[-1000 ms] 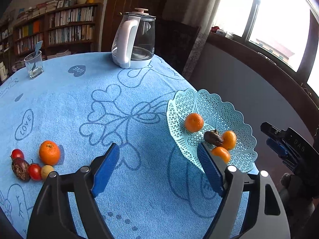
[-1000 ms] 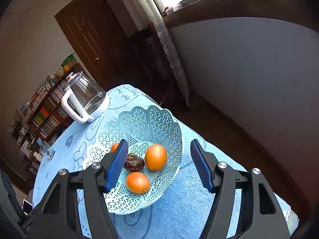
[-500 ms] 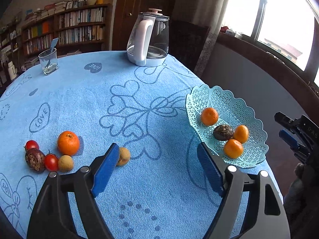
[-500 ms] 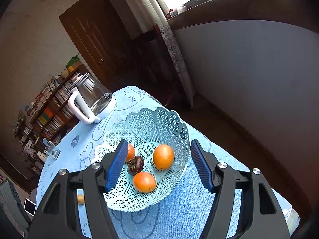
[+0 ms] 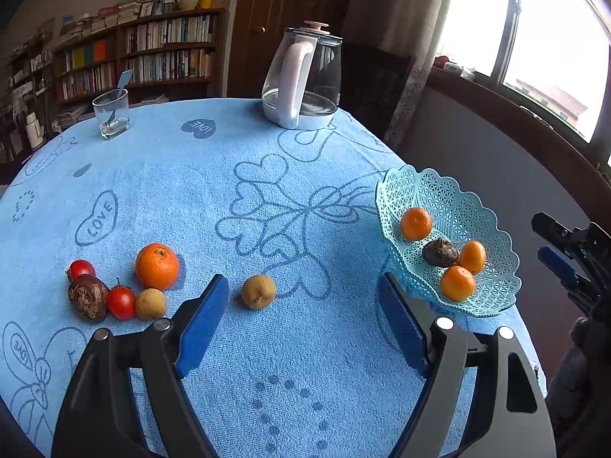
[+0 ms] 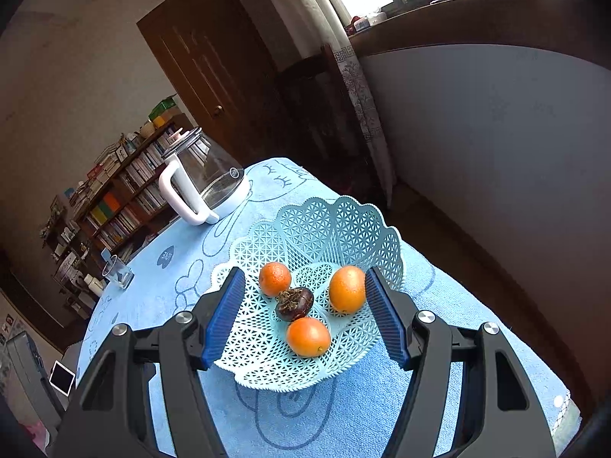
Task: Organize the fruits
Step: 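Move the open left tool back toward the loose fruits on the cloth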
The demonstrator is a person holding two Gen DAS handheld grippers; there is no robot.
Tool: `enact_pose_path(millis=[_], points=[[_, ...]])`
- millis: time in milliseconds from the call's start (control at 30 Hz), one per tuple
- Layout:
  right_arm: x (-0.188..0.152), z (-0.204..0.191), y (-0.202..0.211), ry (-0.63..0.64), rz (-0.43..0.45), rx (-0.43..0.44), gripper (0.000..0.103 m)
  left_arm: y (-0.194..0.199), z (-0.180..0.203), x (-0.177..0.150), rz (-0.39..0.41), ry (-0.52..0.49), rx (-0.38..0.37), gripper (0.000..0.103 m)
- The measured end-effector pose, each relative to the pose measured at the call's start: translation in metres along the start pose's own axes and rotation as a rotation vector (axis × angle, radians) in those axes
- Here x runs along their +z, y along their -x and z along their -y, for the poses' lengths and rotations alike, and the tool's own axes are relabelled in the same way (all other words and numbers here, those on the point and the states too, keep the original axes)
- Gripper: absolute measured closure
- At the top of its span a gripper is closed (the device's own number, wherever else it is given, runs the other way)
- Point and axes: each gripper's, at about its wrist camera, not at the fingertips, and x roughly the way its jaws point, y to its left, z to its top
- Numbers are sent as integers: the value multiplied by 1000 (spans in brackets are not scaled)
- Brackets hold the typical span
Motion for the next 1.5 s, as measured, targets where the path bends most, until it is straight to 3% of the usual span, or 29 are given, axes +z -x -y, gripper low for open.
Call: enact_pose_path(millis=[467,567,833,1500], points=[[-28,-46,-7,123,-75,102,35,11,-23,-7,11,47,41,23],[-34,-54,-10,146,-92,115,35,14,-28,-8,19,59,52,14],[-52,-69,-15,188,-139,140,35,21,-44,-12,25,90,81,14],[-92,-101,-29,304,-242,190,35,32,-121,-35,22,216,219,14]])
